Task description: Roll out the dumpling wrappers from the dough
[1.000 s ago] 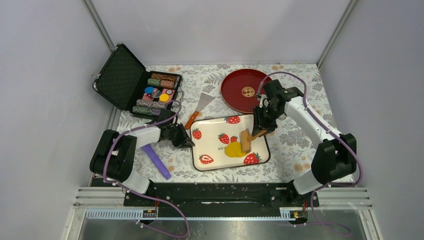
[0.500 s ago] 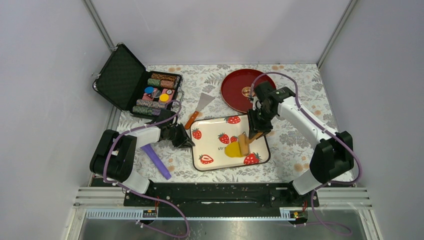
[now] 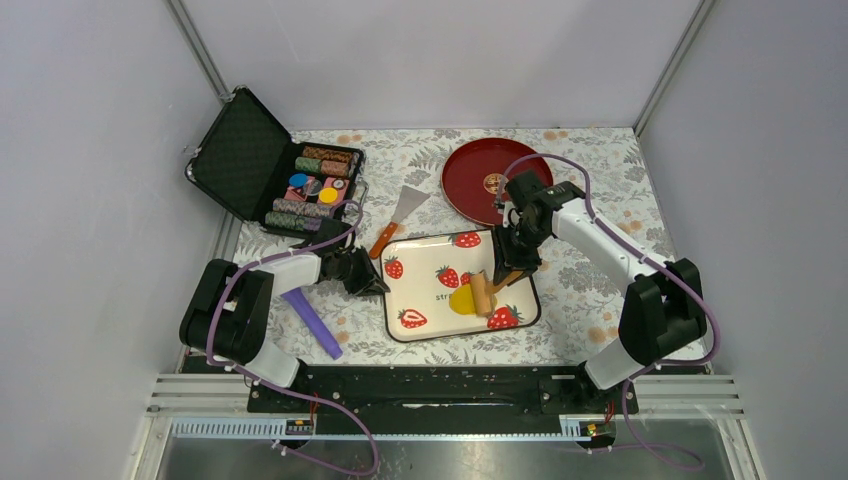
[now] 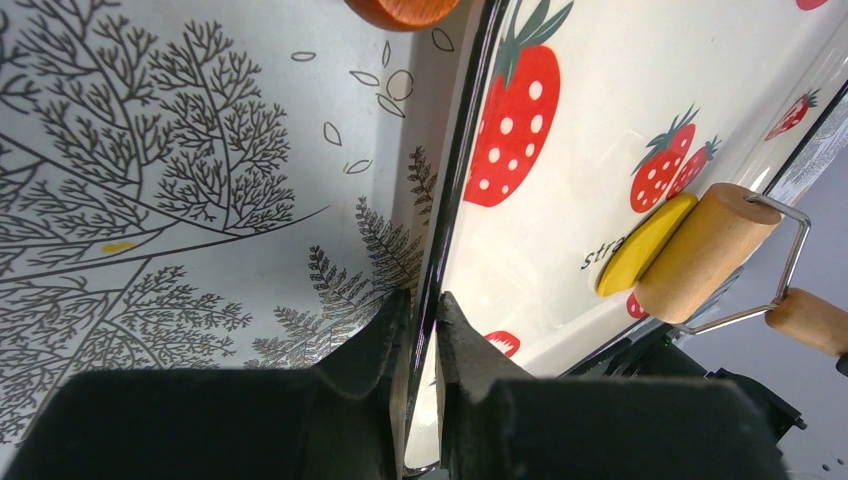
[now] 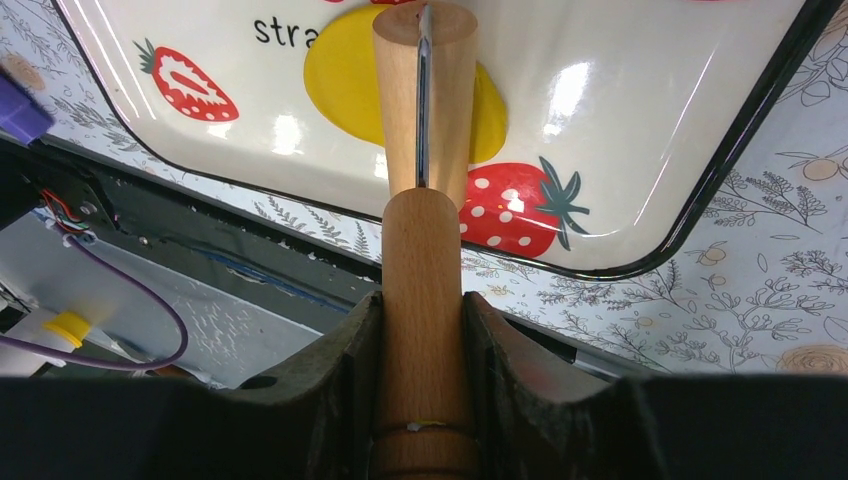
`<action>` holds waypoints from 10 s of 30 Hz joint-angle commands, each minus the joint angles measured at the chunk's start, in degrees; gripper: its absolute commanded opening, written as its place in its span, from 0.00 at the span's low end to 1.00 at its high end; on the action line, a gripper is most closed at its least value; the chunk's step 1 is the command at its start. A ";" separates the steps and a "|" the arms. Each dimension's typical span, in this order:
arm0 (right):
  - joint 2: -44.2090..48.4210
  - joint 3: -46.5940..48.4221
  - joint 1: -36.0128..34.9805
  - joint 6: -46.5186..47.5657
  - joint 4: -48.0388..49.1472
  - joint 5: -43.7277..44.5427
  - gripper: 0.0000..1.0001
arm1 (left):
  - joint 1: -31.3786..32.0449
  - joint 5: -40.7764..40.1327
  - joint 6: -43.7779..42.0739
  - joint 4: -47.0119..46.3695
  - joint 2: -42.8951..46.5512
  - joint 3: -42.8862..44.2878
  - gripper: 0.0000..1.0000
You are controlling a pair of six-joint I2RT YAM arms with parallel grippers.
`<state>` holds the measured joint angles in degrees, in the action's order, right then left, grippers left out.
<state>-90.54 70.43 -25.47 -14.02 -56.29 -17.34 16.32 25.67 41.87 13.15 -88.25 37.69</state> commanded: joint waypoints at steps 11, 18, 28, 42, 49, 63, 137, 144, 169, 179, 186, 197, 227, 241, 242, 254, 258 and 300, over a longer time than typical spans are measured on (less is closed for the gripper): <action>-6.27 -6.50 3.31 1.21 -4.04 20.99 0.00 | -1.30 -11.20 -1.79 4.78 -2.84 -2.86 0.00; -5.53 -7.47 6.33 1.55 -4.49 22.36 0.00 | -1.31 -11.25 -1.70 4.70 -2.80 -2.97 0.00; -4.05 -9.95 9.06 0.58 -4.16 24.10 0.00 | -1.45 -11.46 -1.10 3.84 -1.67 -3.88 0.00; -1.20 -9.68 12.10 -0.39 -5.46 24.63 0.00 | -1.66 -11.30 -1.17 3.53 -1.34 -4.14 0.00; -0.70 -9.29 12.51 -1.11 -6.55 25.85 0.00 | -1.80 -11.21 -1.17 3.24 -1.21 -4.38 0.00; -1.82 -8.47 13.26 -1.53 -8.71 28.48 0.00 | -2.06 -10.69 -1.26 2.59 -1.11 -4.76 0.00; -22.13 12.53 -8.95 -5.59 1.32 -2.63 0.00 | -2.41 -10.03 -1.79 2.84 -2.54 -4.01 0.00; -23.67 13.01 -9.80 -6.55 2.19 -3.85 0.00 | -2.36 -10.03 -1.79 2.76 -2.51 -4.06 0.00; -11.48 21.67 -9.52 -8.53 3.13 -1.35 0.00 | -2.40 -10.03 -1.79 2.82 -2.54 -4.03 0.00; 6.88 10.57 4.50 -13.32 10.85 -8.09 0.00 | -2.36 -10.01 -1.88 2.85 -2.51 -3.98 0.00; 19.63 -6.01 20.28 -15.64 18.54 -10.36 0.00 | -2.39 -9.95 -1.96 2.80 -2.54 -4.00 0.00; 28.77 -34.40 44.30 -27.22 37.02 -18.44 0.01 | -2.34 -9.88 -2.05 2.91 -2.61 -3.99 0.00; 31.59 -26.20 50.35 -14.52 15.31 19.98 0.94 | -2.42 -9.76 -2.05 2.67 -2.53 -4.20 0.00; 9.71 -12.86 46.64 -15.69 21.23 0.53 0.86 | -2.50 -9.66 -2.05 2.49 -2.45 -4.27 0.00; 7.28 -10.54 45.96 -15.71 20.92 0.49 0.85 | -2.48 -9.62 -2.05 2.45 -2.46 -4.29 0.00; -17.61 12.35 41.24 -15.98 13.06 2.86 0.67 | -2.45 -9.60 -2.05 2.54 -2.70 -4.11 0.00; -21.23 13.49 39.46 -15.07 12.22 3.54 0.65 | -2.48 -9.60 -2.14 2.65 -2.82 -4.00 0.00; -7.96 11.27 28.17 -9.54 6.97 5.91 0.00 | -2.44 -9.53 -2.58 3.02 -3.16 -3.66 0.00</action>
<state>-103.28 82.52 7.75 -26.15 -45.69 -12.36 14.13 26.63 40.93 10.50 -87.85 36.36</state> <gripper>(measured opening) 0.129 0.114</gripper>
